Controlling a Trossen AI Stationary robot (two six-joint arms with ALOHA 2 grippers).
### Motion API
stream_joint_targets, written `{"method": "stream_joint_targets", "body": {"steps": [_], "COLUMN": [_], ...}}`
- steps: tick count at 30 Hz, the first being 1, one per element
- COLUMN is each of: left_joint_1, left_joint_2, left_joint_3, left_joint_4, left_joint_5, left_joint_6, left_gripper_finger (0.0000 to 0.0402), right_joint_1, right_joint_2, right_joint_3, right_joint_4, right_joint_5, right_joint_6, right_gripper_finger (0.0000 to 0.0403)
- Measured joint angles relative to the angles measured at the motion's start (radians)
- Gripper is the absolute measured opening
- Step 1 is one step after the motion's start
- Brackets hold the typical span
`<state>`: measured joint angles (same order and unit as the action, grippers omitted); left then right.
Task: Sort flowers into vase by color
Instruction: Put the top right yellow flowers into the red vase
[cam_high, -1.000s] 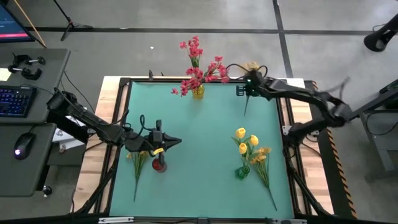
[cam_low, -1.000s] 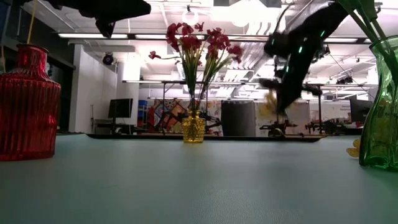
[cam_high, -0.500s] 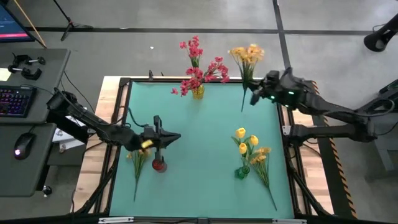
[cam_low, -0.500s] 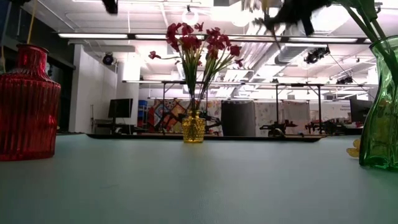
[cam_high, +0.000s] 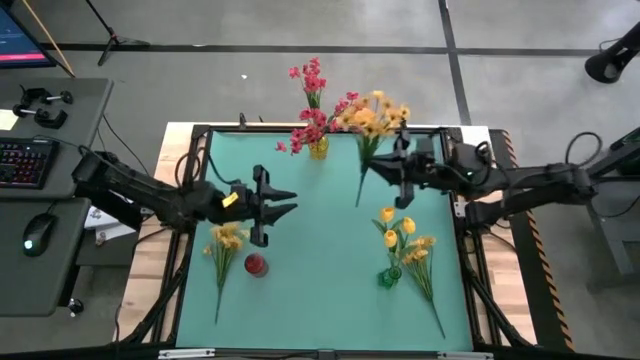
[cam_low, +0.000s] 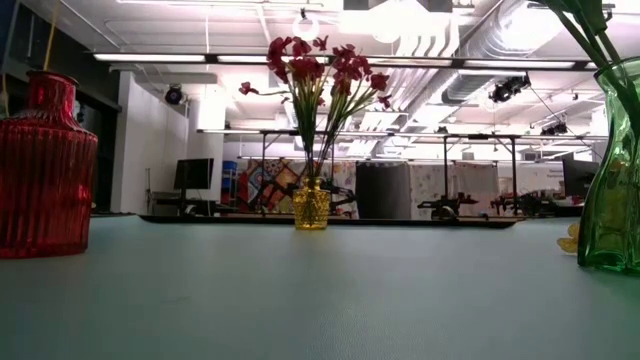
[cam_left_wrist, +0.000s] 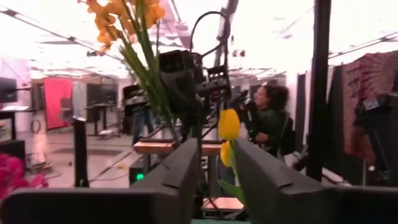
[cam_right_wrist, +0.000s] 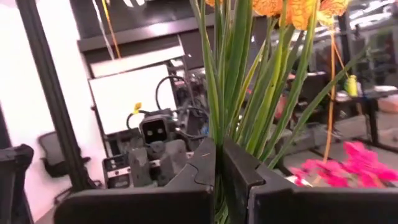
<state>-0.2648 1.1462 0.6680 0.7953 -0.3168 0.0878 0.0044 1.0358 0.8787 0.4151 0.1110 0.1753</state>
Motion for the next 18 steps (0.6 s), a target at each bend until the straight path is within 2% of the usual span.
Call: {"method": "stream_joint_targets", "body": {"steps": [6,9,13,18], "left_joint_1": [0.047,0.067,0.091,0.132], "left_joint_2": [0.052,0.097,0.167,0.24], "left_joint_3": [0.055,0.086,0.14,0.21], "left_joint_4": [0.011,0.011,0.009,0.009], "left_joint_5": [0.03,0.086,0.106,0.105], "left_joint_6": [0.01,0.018,0.021,0.021], "left_gripper_finger": [0.0175,0.0205,0.0226,0.0232], "right_joint_1": [0.01,0.01,0.01,0.01], "right_joint_2": [0.128,0.171,0.207,0.222], "right_joint_3": [0.0,0.0,0.0,0.0], "right_joint_4": [0.15,0.185,0.199,0.2], "right_joint_5": [-0.062,-0.089,-0.142,-0.192], "right_joint_6": [0.006,0.007,0.006,-0.002], "right_gripper_finger": [0.0,0.0,0.0,0.0]}}
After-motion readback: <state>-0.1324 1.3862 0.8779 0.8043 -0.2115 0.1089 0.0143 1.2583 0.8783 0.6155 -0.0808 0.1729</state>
